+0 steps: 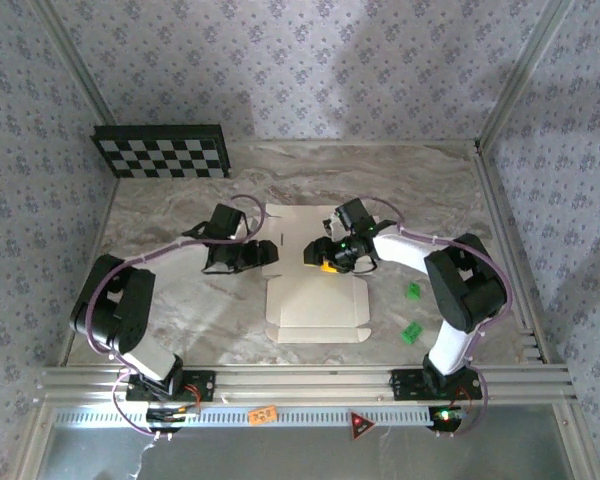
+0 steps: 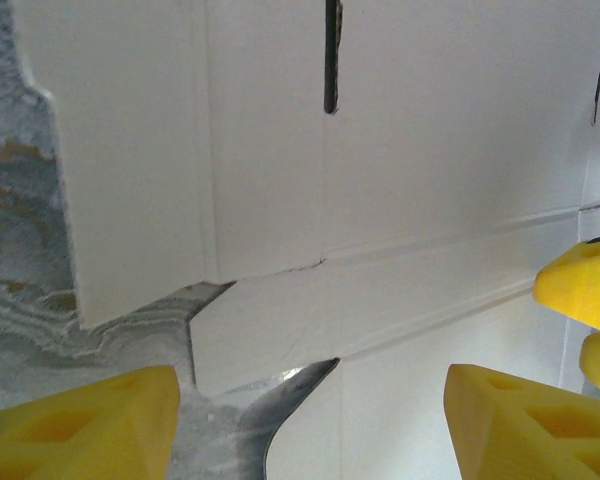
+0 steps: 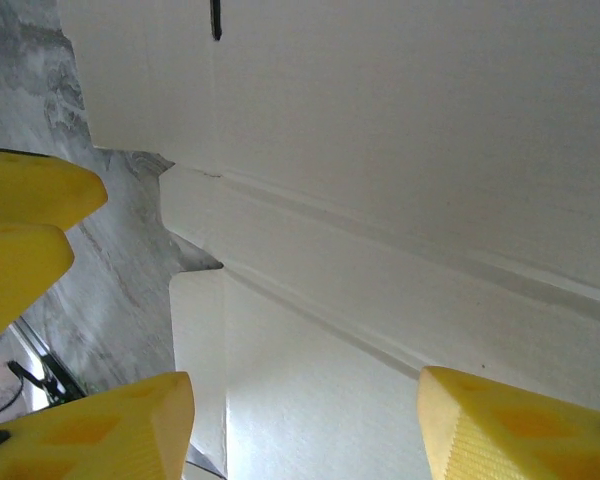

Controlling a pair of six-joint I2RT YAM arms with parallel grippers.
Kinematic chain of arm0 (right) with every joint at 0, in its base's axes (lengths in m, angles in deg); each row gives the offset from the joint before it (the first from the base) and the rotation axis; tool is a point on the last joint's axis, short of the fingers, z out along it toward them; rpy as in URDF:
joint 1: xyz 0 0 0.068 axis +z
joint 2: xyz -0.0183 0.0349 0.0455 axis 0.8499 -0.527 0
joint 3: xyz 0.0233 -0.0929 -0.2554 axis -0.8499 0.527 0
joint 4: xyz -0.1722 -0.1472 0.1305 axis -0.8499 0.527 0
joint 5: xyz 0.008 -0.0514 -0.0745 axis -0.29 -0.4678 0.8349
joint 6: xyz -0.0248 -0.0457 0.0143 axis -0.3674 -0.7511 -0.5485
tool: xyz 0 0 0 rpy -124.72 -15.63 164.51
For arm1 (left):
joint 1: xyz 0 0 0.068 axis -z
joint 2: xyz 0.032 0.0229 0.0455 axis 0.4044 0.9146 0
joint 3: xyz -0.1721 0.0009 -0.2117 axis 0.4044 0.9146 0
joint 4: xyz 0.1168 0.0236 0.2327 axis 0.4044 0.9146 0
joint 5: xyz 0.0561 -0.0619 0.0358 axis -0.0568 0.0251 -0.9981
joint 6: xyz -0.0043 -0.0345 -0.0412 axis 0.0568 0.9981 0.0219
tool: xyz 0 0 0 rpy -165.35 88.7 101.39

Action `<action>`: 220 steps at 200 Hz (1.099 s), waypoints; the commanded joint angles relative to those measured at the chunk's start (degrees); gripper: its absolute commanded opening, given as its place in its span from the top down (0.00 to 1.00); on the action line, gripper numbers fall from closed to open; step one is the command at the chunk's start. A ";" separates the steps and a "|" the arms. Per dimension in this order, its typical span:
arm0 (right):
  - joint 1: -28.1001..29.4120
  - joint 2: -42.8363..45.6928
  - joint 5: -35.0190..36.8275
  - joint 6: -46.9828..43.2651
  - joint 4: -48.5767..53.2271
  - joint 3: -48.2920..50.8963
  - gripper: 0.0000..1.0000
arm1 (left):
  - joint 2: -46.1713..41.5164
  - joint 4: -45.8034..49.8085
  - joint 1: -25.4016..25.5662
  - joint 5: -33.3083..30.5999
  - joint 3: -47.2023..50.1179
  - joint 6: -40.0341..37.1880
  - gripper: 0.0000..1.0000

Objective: Fold the paper box

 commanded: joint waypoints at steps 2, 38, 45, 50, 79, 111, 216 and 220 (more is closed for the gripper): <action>-0.85 -1.61 0.07 2.00 -1.70 1.56 0.41 | 1.84 1.37 0.82 -1.86 -2.62 -1.79 0.31; -1.76 -4.95 0.98 1.58 -2.30 3.40 0.42 | 4.12 2.26 1.36 -2.95 -3.86 -2.67 0.33; -1.83 -5.63 0.56 1.58 -3.10 3.94 0.42 | 4.58 2.34 1.49 -3.10 -4.10 -2.86 0.33; -1.83 -6.03 0.37 1.58 -3.73 4.25 0.43 | 5.00 2.46 1.58 -3.03 -4.22 -2.96 0.34; -1.76 -6.87 -0.08 2.43 -5.96 5.93 0.43 | 6.78 4.30 2.17 -4.73 -5.23 -4.00 0.35; -1.76 -6.95 -0.11 2.67 -6.49 6.43 0.43 | 7.40 4.86 2.46 -5.56 -5.36 -4.28 0.35; -1.77 -7.04 -0.18 2.46 -6.45 6.52 0.43 | 7.78 7.21 2.83 -8.83 -6.78 -3.39 0.28; -1.77 -7.14 -0.20 2.43 -6.41 6.52 0.43 | 7.68 7.12 2.81 -8.81 -6.65 -3.27 0.28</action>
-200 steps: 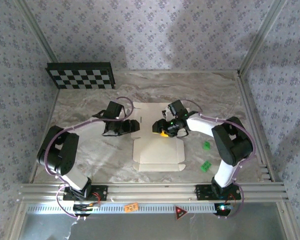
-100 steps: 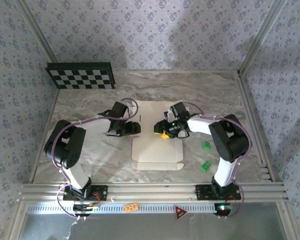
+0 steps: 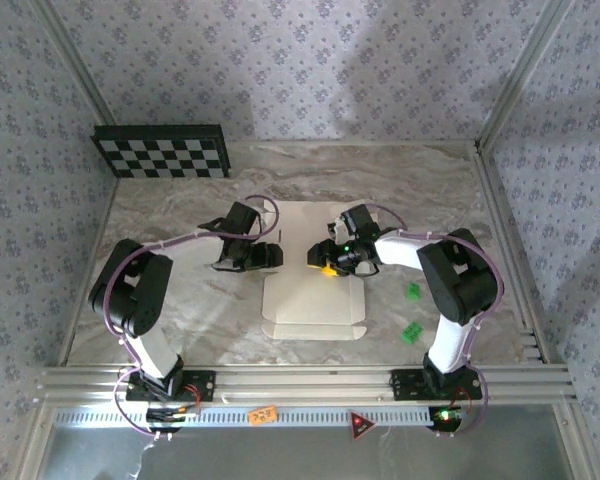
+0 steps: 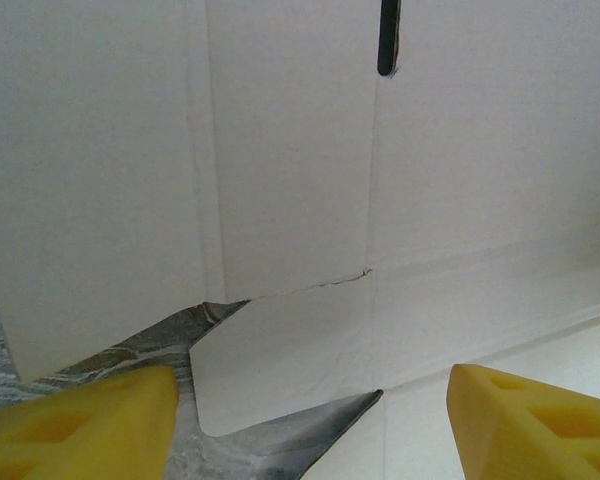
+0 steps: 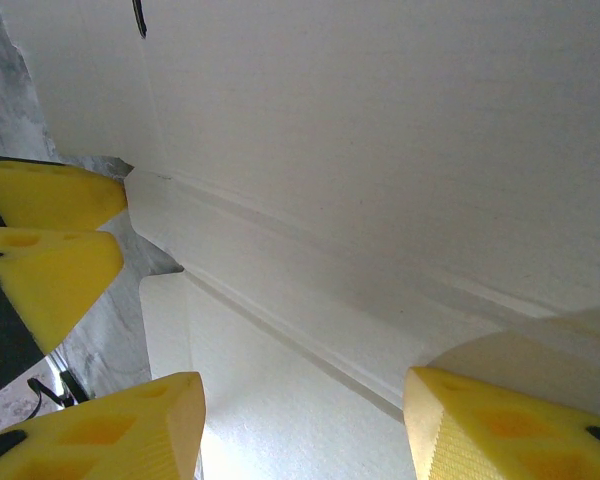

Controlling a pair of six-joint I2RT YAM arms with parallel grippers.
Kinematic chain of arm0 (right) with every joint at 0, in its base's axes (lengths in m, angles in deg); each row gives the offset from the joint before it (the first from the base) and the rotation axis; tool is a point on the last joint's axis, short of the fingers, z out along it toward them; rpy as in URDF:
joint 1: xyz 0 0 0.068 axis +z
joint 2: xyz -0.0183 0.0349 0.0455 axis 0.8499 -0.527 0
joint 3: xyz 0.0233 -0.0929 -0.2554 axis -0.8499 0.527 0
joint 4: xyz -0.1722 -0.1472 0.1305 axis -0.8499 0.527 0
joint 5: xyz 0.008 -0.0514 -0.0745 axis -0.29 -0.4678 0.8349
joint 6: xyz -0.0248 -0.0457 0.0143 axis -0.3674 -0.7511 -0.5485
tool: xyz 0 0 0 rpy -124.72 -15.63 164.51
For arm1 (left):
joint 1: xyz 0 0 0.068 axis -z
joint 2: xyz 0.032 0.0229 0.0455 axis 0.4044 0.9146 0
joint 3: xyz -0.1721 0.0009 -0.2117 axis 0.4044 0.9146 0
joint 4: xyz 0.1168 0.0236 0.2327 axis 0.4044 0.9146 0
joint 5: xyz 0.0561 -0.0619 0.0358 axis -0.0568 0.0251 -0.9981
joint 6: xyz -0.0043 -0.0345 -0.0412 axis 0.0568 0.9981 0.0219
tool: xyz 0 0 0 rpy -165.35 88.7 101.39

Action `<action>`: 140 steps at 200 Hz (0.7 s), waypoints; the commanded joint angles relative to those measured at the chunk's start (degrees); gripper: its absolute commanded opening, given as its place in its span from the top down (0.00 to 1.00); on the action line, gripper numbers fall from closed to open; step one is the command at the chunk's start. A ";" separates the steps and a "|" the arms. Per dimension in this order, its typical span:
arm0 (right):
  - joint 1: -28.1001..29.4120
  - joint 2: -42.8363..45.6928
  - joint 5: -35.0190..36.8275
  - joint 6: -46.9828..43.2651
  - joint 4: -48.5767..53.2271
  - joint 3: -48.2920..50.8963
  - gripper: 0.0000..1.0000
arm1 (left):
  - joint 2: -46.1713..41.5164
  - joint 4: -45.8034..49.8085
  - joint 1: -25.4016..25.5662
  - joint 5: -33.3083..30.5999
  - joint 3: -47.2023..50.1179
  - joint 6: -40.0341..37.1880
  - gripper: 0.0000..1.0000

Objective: Fold the paper box

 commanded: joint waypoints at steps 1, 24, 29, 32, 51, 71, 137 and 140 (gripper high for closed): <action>0.27 -3.73 2.84 0.15 2.68 2.34 0.43 | 0.79 2.26 -0.03 -1.43 -1.32 0.06 0.28; 0.27 -3.86 2.76 0.21 2.63 2.30 0.43 | 1.05 1.21 0.03 0.60 -1.27 0.60 0.28; 0.25 -3.90 2.80 0.16 2.62 2.17 0.43 | 1.21 0.93 -0.02 1.47 -1.31 0.71 0.29; 0.20 -3.90 2.80 0.14 2.63 2.16 0.43 | 1.23 0.73 0.00 1.92 -1.31 0.84 0.31; 0.18 -3.90 2.66 0.16 2.60 2.15 0.43 | 1.32 0.12 -0.03 3.30 -1.31 1.36 0.35; 0.02 -3.88 2.62 0.11 2.77 2.23 0.43 | 1.03 0.27 -0.11 3.26 -1.31 1.76 0.35; -0.32 -3.82 2.42 -0.14 2.91 2.13 0.42 | -1.77 0.01 -0.46 4.86 -1.66 2.42 0.35; -0.29 -3.81 2.40 -0.14 2.97 2.13 0.43 | -1.92 -0.08 -0.47 4.95 -1.66 2.53 0.35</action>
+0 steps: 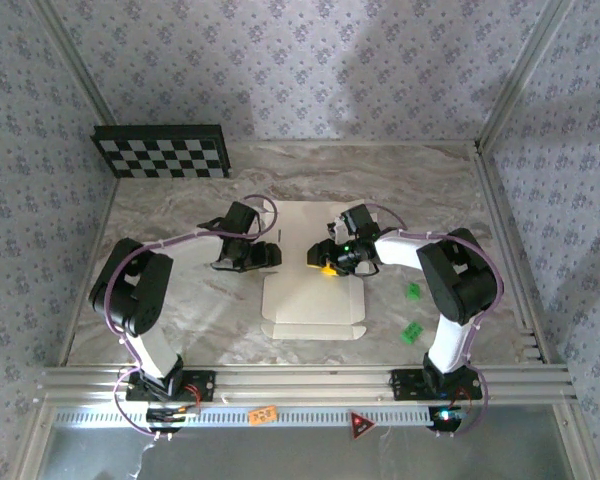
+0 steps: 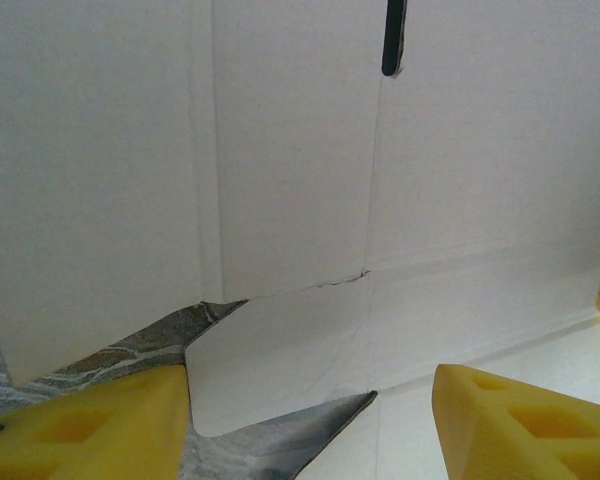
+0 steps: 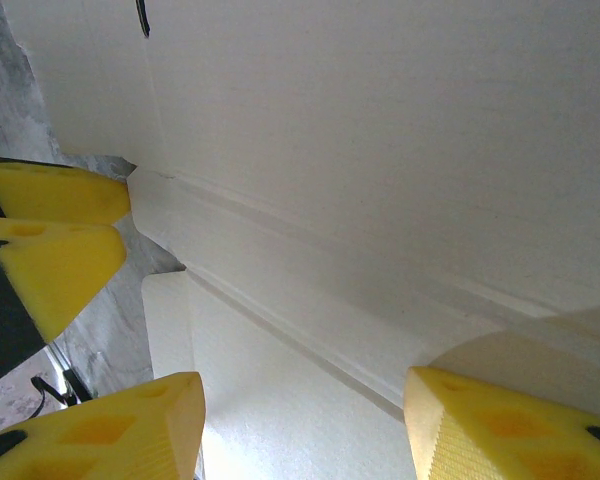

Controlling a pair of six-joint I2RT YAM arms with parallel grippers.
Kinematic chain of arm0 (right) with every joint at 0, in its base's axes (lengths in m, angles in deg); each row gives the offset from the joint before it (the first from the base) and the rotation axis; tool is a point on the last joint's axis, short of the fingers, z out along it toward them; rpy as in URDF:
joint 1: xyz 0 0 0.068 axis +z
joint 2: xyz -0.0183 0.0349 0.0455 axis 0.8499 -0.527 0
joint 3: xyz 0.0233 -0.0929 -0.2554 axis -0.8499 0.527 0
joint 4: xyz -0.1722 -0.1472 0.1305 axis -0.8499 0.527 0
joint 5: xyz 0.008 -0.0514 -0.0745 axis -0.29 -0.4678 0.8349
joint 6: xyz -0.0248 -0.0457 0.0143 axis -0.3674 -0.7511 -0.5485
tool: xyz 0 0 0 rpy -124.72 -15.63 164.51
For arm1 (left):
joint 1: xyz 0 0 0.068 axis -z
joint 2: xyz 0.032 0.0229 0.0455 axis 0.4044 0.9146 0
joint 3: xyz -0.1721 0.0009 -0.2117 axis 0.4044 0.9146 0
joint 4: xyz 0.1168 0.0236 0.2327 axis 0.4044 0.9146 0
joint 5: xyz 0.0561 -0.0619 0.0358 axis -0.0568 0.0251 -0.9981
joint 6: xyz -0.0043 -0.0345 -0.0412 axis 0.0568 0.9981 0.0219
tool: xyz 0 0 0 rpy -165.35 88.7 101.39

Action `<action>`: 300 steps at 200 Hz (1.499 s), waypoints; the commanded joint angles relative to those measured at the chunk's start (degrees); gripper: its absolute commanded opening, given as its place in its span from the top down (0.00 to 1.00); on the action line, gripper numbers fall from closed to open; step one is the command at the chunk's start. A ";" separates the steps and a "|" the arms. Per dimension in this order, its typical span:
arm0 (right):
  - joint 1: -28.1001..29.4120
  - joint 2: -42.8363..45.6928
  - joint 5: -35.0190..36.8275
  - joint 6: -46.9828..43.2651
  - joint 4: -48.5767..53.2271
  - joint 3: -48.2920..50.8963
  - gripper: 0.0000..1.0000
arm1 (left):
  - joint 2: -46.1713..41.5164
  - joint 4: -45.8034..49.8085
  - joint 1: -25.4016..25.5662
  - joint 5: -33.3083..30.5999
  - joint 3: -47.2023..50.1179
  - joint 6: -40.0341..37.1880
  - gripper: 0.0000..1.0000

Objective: Fold the paper box

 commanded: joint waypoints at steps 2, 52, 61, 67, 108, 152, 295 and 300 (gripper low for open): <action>-0.13 -3.66 2.91 -0.14 3.27 2.13 0.42 | -2.30 0.03 -0.17 3.54 -1.51 1.27 0.35; -0.26 -3.75 2.99 -0.21 3.40 1.88 0.42 | -5.34 0.69 -0.26 4.53 -1.55 2.00 0.35; -0.34 -3.74 2.99 -0.18 3.40 1.83 0.42 | -5.80 0.90 -0.27 4.69 -1.55 2.00 0.35; -0.29 -3.70 2.99 -0.17 3.47 1.83 0.42 | -6.13 0.99 -0.28 4.92 -1.55 2.00 0.34; -0.24 -3.83 2.90 -0.14 3.55 1.69 0.42 | -6.90 -0.24 -0.26 8.34 -1.47 3.51 0.34; -0.21 -4.06 2.72 -0.23 3.87 1.26 0.42 | -7.09 -1.77 -0.23 10.02 -1.11 5.32 0.34; 0.13 -2.96 3.16 -0.64 5.40 0.89 0.42 | -3.79 -11.05 0.79 13.64 0.27 10.35 0.36; 0.08 -2.92 3.23 -0.65 5.41 0.92 0.42 | -4.53 -10.18 0.85 12.36 0.30 9.92 0.36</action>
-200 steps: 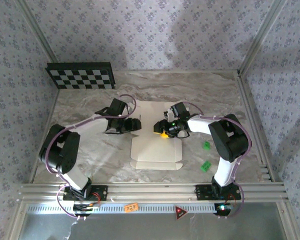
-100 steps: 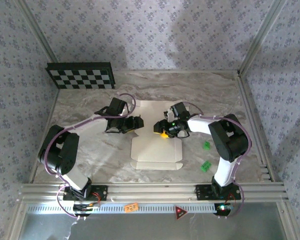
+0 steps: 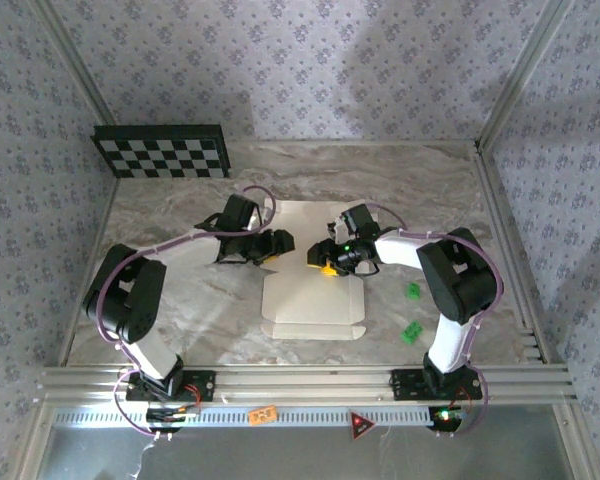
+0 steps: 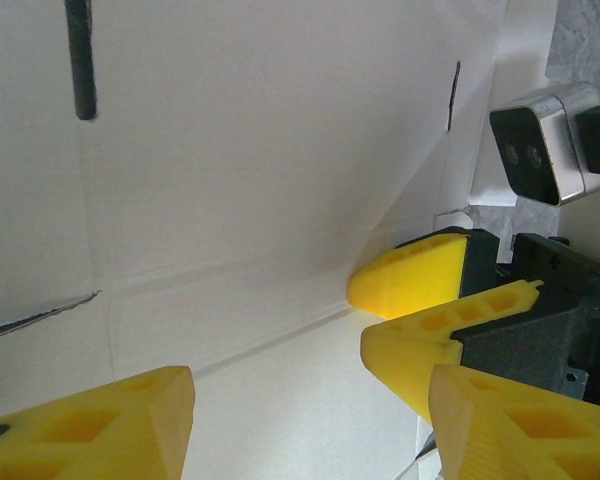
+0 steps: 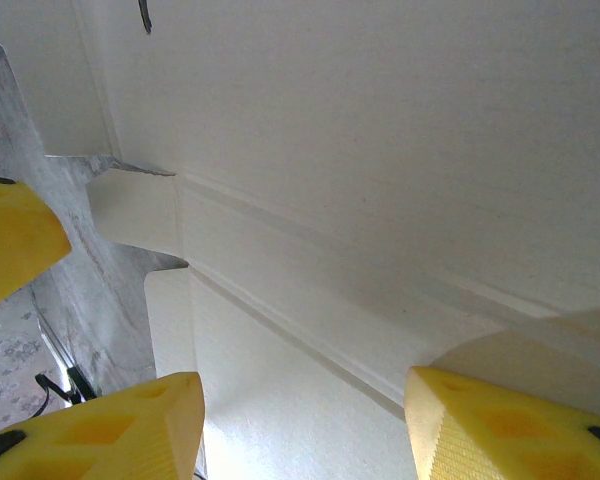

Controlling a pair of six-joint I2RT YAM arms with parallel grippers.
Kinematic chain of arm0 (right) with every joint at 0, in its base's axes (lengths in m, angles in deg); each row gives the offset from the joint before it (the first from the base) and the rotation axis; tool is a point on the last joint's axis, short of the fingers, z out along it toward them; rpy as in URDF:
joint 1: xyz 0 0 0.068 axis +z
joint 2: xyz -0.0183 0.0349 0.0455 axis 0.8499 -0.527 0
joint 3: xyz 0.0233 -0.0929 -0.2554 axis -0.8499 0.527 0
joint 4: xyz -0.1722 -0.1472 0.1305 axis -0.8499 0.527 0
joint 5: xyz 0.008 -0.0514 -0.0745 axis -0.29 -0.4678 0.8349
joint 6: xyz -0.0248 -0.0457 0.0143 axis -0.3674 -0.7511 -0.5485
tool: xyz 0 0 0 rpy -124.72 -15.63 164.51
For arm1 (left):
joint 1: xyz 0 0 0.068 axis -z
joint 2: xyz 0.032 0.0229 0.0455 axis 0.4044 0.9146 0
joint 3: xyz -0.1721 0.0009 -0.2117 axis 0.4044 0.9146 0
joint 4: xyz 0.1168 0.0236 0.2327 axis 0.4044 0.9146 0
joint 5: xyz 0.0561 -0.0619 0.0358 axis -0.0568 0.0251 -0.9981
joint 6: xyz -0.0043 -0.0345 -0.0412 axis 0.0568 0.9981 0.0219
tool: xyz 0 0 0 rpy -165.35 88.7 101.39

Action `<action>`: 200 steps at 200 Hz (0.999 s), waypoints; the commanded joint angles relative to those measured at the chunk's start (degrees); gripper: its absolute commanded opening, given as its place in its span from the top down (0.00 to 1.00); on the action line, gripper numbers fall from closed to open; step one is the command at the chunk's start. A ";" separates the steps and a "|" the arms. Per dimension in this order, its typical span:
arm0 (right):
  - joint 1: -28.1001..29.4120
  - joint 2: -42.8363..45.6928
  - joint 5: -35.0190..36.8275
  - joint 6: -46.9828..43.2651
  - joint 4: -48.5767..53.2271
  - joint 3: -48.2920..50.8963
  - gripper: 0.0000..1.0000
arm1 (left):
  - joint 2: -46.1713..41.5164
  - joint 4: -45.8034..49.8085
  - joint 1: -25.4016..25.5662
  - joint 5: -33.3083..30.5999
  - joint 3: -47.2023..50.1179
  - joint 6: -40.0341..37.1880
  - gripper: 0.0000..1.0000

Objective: Fold the paper box

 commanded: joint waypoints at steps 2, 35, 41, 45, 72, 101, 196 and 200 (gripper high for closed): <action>0.23 -2.70 3.75 -0.60 5.15 1.08 0.42 | -1.89 -0.13 0.29 -1.54 0.23 -0.27 0.36; 0.28 -3.09 3.75 -0.63 5.06 1.31 0.42 | -6.53 9.18 -0.10 -11.33 -0.27 -4.11 0.32; 0.28 -3.07 3.80 -0.63 5.01 1.33 0.42 | -6.93 10.96 -0.34 -13.03 -0.23 -4.54 0.31; 0.22 -3.19 3.79 -0.61 4.97 1.27 0.42 | -7.07 12.04 -0.44 -14.23 -0.26 -4.65 0.31; 0.38 -3.24 3.77 -0.63 5.09 1.05 0.42 | -6.57 14.35 -1.39 -14.99 0.48 -5.30 0.25; 0.47 -3.24 3.84 -0.63 5.43 0.89 0.42 | -4.06 13.28 -1.31 -12.09 0.69 -5.03 0.23; 0.63 -3.02 4.36 -0.62 5.65 1.12 0.42 | 0.61 10.09 -0.37 -6.16 -0.34 -5.11 0.25; 0.63 -2.99 4.37 -0.63 5.70 1.16 0.42 | 0.43 9.94 -0.25 -6.06 -0.30 -5.04 0.25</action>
